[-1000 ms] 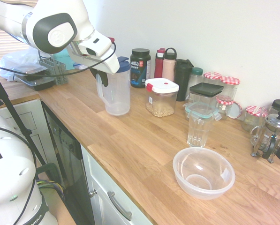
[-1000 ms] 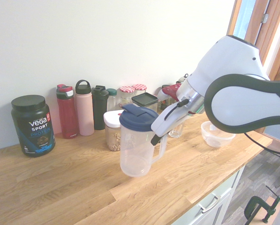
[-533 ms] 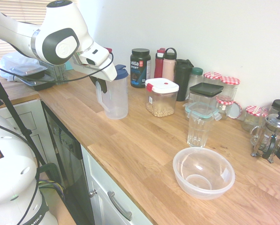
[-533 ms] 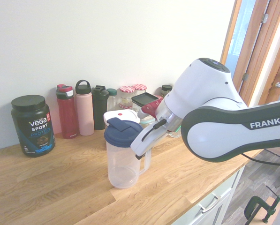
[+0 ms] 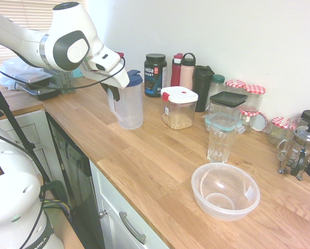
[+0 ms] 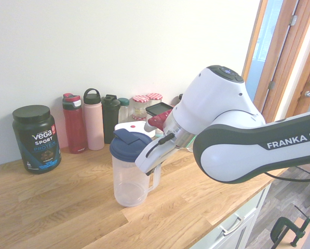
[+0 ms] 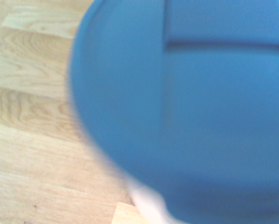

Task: Pour me some water

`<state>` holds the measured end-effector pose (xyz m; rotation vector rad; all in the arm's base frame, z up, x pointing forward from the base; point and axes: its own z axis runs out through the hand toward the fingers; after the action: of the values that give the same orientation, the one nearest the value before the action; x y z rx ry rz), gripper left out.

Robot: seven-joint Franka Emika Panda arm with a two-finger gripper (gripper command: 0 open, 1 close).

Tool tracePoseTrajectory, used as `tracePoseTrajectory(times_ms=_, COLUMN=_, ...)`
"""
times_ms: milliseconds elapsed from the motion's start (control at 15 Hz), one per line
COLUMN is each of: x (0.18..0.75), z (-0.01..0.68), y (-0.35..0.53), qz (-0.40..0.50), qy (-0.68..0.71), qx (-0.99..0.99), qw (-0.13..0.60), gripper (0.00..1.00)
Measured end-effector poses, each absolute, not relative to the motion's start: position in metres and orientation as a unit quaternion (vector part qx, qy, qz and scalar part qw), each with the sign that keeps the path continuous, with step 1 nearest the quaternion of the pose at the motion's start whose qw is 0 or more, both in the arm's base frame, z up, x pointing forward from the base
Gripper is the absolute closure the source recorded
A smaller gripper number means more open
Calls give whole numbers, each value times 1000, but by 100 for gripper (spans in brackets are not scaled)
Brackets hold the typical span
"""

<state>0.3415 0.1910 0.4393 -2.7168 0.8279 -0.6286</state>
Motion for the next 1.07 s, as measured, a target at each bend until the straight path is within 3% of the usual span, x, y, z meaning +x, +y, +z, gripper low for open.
tracePoseTrajectory(times_ms=733, x=311, z=469, y=175, qz=-173, qy=286, qx=-940, qw=75, gripper=0)
tracePoseTrajectory(times_ms=1067, x=290, z=489, y=121, qz=-154, qy=330, qx=-930, qw=52, gripper=0)
